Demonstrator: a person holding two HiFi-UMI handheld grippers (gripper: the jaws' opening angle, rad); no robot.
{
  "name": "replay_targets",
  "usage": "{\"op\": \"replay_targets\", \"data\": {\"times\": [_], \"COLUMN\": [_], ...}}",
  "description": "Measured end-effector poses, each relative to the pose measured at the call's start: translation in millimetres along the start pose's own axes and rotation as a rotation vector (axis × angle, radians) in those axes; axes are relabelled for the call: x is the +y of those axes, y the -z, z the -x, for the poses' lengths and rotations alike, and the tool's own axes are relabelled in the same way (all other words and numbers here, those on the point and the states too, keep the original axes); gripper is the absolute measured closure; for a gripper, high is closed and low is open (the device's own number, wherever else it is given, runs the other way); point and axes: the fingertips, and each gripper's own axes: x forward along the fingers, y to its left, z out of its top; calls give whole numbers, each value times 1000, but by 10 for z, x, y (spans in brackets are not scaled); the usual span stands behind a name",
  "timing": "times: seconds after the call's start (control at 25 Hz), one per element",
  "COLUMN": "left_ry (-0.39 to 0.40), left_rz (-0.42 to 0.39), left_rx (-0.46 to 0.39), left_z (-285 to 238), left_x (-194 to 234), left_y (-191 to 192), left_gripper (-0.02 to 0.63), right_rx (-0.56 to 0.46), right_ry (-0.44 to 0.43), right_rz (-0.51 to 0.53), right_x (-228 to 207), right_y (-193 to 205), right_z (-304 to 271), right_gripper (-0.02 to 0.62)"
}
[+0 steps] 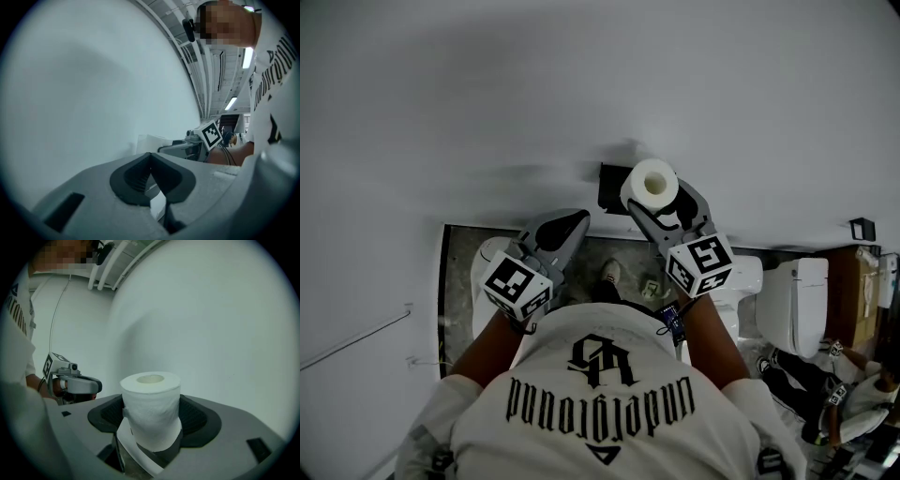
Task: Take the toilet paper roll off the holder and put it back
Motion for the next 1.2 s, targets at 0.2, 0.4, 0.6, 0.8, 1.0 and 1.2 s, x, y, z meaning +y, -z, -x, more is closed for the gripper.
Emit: {"op": "replay_targets", "data": {"times": [0.2,0.4,0.6,0.8,1.0,1.2], "left_ry": [-7,-9,-13,-9,-8,-8], "left_rz": [7,20,40,52,68,77], "left_rx": [5,19,40,53,68,78], "left_z": [-175,-290,-392,-479,-538,-568], "left_x": [97,154,239,274,286,297], "left_y": [8,46,158,232,278,342], "left_gripper": [594,594,594,594,594,594], "right_rx": [11,25,42,61,78,88], "right_ry": [-19,-34,-45,-53,-59,-69], "right_rz": [-4,-13,-20,-32,-50,-47], "right_x": [-132,-210,-266,-295,-314,-298], "right_y": [36,88,203,320,404,458], "right_z": [-139,-234,-319,-365,-374,-396], "right_gripper": [275,275,275,275,274,275]}}
